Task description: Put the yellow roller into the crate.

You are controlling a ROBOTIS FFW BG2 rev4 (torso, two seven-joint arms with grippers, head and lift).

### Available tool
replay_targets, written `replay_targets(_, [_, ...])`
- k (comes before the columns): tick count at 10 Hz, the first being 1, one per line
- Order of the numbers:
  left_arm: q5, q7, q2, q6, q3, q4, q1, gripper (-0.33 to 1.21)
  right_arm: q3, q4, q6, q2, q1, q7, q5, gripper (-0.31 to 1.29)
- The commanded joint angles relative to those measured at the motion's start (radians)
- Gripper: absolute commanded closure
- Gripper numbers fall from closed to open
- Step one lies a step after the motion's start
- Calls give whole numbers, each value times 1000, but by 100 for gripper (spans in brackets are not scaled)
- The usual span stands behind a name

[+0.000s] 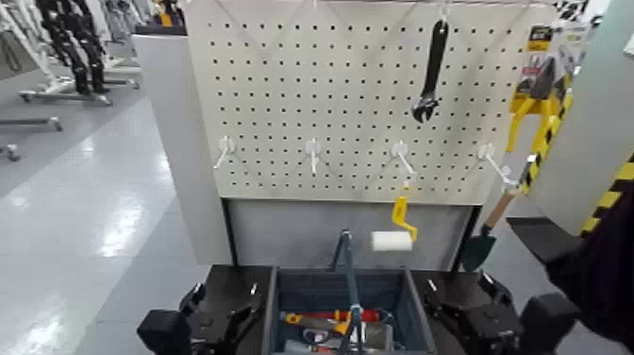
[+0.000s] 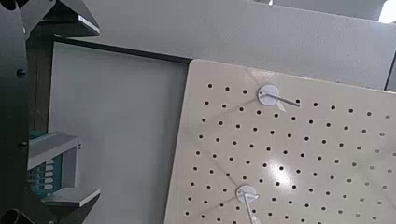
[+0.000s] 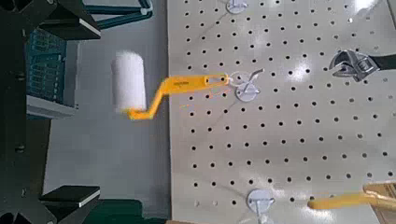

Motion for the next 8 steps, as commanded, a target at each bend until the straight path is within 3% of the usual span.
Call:
replay_targets(1, [0,0,-1,-2,0,0,0,10,-25,2,110,-36,-99,82,21,13])
replay_targets(5, [0,0,-3,-5,2,0,0,10,-18,57,197,-102,-236,192,4,13])
replay_targets(8, [0,0,-3,-7,2,0,0,10,13,115,237,-150,-328,260,-25,13])
